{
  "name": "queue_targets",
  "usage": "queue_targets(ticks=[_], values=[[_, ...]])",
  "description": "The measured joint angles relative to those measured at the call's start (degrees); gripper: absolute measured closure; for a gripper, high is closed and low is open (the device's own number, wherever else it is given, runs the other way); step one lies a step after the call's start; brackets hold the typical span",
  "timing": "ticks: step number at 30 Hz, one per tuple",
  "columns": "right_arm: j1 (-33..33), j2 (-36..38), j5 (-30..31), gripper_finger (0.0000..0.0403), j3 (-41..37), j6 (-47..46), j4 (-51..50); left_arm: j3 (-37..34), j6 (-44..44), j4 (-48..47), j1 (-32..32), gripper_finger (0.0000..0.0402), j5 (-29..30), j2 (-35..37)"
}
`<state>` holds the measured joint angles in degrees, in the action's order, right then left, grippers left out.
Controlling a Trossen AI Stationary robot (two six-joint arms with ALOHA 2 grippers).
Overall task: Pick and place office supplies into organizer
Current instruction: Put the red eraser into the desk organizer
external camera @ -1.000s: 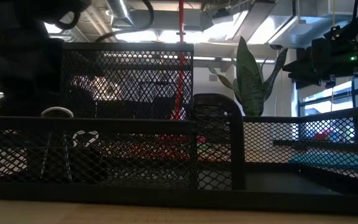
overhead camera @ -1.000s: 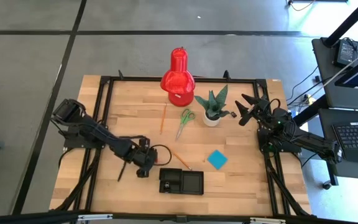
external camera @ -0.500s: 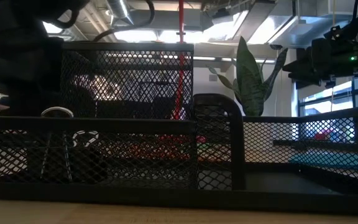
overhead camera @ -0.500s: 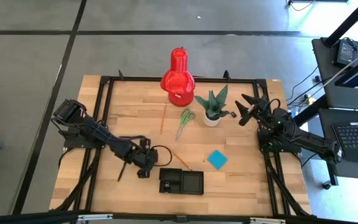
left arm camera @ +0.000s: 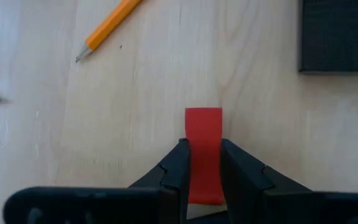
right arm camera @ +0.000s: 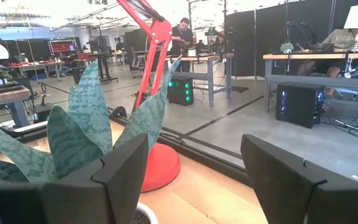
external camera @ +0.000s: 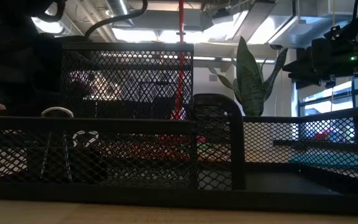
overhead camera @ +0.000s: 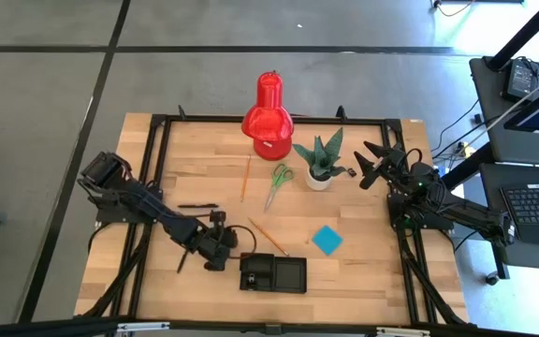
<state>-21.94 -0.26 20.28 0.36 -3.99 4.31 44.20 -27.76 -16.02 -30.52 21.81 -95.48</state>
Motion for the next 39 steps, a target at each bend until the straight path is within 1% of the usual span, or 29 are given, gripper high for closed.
queue_targets(ticks=[2,10,16,18,22,24,26,30,32,34,36,39], values=[[-0.01,-0.01,0.01,0.0143,0.02,0.0,-0.01,1.18,-0.7,-0.71,-0.55,0.0334,-1.37,0.06],[0.0,0.0,-0.01,0.0143,0.01,-0.2,0.0,3.79,-3.77,-4.89,-2.6,0.0334,-1.38,2.97],[0.01,0.01,-0.01,0.0143,0.01,-0.24,0.01,6.36,-9.78,-11.67,-4.36,0.0335,-1.63,6.22],[0.01,0.01,-0.01,0.0143,0.02,-0.22,0.01,6.96,-12.03,-11.65,-4.86,0.0335,-3.85,7.05],[0.0,0.01,-0.01,0.0143,0.02,-0.21,0.01,8.36,-18.04,-11.25,-5.61,0.0335,-10.46,7.96],[-0.01,0.01,-0.01,0.0143,0.02,-0.2,0.01,8.94,-20.27,-10.56,-5.85,0.0335,-13.41,7.93],[0.01,0.01,-0.01,0.0143,0.0,-0.2,0.01,9.1,-21.03,-7.69,-5.88,0.0335,-16.16,7.9],[0.0,0.01,-0.01,0.0143,0.01,-0.22,0.01,9.12,-18.72,0.6,-6.19,0.0335,-17.8,7.89],[0.0,0.01,-0.01,0.0143,0.02,-0.22,0.01,9.12,-15.75,5.03,-6.31,0.0335,-17.7,7.89],[-0.01,0.01,-0.01,0.0143,0.02,-0.22,0.01,9.12,-12.68,8.17,-6.77,0.0335,-16.38,7.89],[-0.01,0.01,-0.01,0.0143,0.02,-0.22,0.01,9.14,-10.9,9.64,-7.3,0.0335,-14.7,7.87],[0.01,0.01,-0.01,0.0143,0.02,-0.22,0.01,9.14,-10.56,10.98,-8.01,0.0335,-12.15,7.0]])
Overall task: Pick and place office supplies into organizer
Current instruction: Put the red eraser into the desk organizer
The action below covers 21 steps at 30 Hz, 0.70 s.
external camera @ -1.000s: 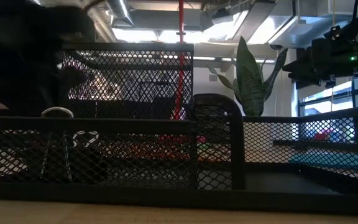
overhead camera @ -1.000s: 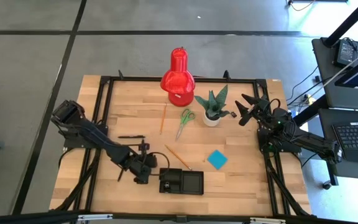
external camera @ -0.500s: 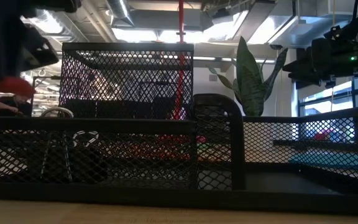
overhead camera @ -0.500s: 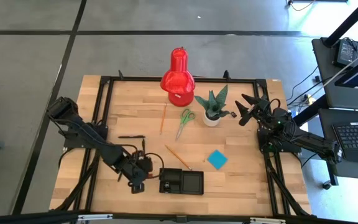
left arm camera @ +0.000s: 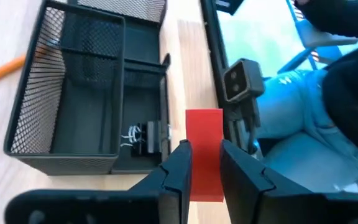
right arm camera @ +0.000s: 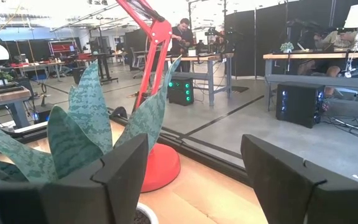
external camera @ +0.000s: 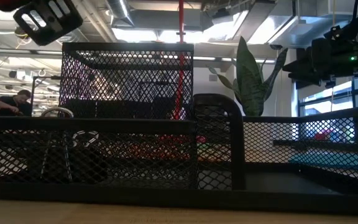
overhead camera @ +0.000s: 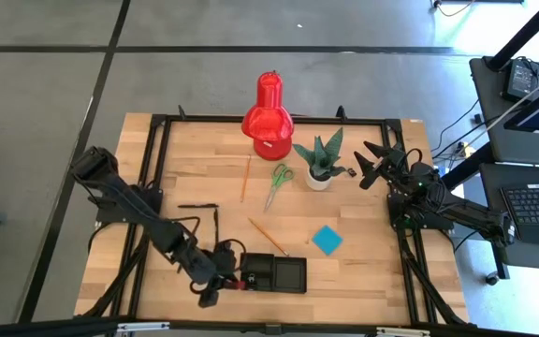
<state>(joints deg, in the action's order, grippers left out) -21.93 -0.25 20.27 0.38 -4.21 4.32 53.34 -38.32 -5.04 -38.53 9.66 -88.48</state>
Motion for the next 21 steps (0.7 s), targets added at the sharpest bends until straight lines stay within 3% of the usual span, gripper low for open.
queue_targets(ticks=[5,10,17,21], values=[[-0.01,0.0,0.0,0.0143,-0.01,0.17,0.0,0.0,0.12,2.85,-1.08,0.0335,5.58,-2.82],[-0.02,0.0,0.0,0.0143,0.0,0.15,0.0,0.97,1.65,5.09,-2.51,0.0335,7.21,-5.87],[-0.01,0.0,-0.63,0.0143,-0.01,-0.23,-0.02,8.34,9.73,4.25,-5.55,0.0343,13.11,-10.32],[-0.01,0.0,-0.65,0.0143,-0.01,-1.31,-0.02,11.22,9.26,0.66,-6.15,0.0343,15.77,-13.49]])
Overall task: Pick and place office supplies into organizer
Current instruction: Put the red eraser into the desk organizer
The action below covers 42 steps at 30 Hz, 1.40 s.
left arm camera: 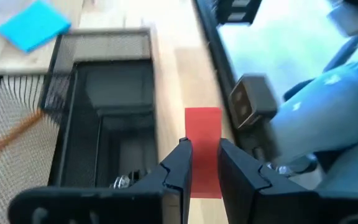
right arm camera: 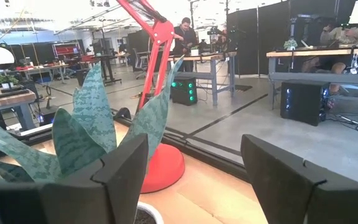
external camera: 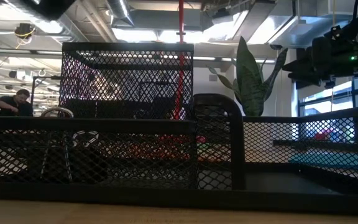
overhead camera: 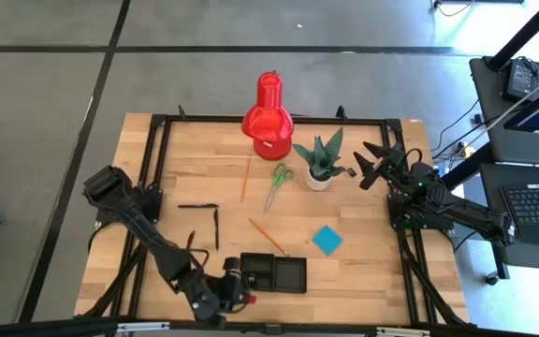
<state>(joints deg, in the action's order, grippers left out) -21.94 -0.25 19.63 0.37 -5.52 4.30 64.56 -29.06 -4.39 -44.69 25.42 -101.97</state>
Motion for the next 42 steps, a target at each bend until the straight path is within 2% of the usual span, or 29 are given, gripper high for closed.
queue_targets(ticks=[7,18,24,31,42], values=[[0.01,0.0,-0.29,0.0143,0.01,-0.24,-0.05,4.18,-3.23,-7.38,1.15,0.0343,3.05,-4.99],[0.01,0.0,-0.36,0.0143,0.0,-0.24,-0.06,5.05,-6.1,-12.66,2.79,0.0343,3.46,-6.52],[0.01,0.0,-0.36,0.0143,0.01,-0.22,-0.05,5.05,-5.39,-12.69,3.48,0.0343,3.53,-6.52],[0.01,0.0,-0.36,0.0143,0.01,-0.17,-0.07,5.04,-6.05,-13.18,4.06,0.0343,0.44,-6.97],[0.01,0.0,-0.36,0.0143,0.01,0.02,-0.09,5.0,-6.23,-13.65,4.31,0.0336,0.14,-7.17]])
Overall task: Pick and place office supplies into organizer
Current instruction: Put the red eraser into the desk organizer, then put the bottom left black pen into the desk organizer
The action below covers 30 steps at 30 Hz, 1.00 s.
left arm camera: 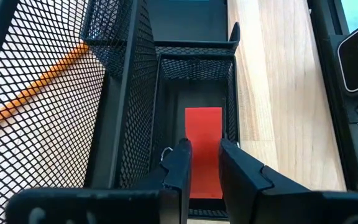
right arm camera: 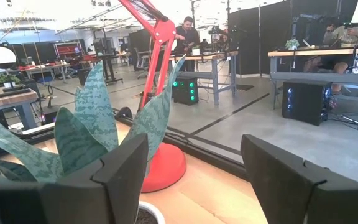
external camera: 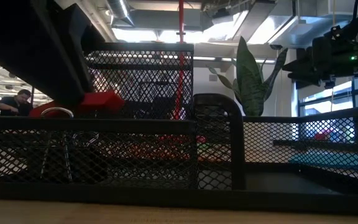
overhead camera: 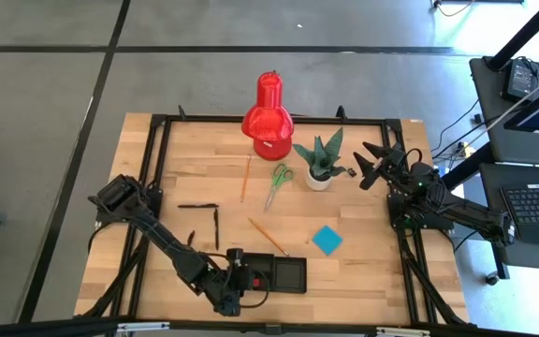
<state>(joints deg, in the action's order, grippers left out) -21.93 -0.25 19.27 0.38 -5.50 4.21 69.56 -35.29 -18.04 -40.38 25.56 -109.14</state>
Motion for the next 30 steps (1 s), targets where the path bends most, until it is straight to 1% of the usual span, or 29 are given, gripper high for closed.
queue_targets(ticks=[14,26,30], values=[[0.0,0.0,0.0,0.0143,-0.01,-0.22,0.0,0.0,0.0,0.04,-0.02,0.0301,0.11,0.0],[0.0,0.0,0.0,0.0143,-0.01,-0.22,0.0,0.0,0.02,0.0,0.0,0.0299,0.2,0.19],[-0.02,0.0,0.0,0.0143,0.0,-0.2,0.0,0.0,0.02,0.19,0.0,0.0299,-1.11,1.66]])
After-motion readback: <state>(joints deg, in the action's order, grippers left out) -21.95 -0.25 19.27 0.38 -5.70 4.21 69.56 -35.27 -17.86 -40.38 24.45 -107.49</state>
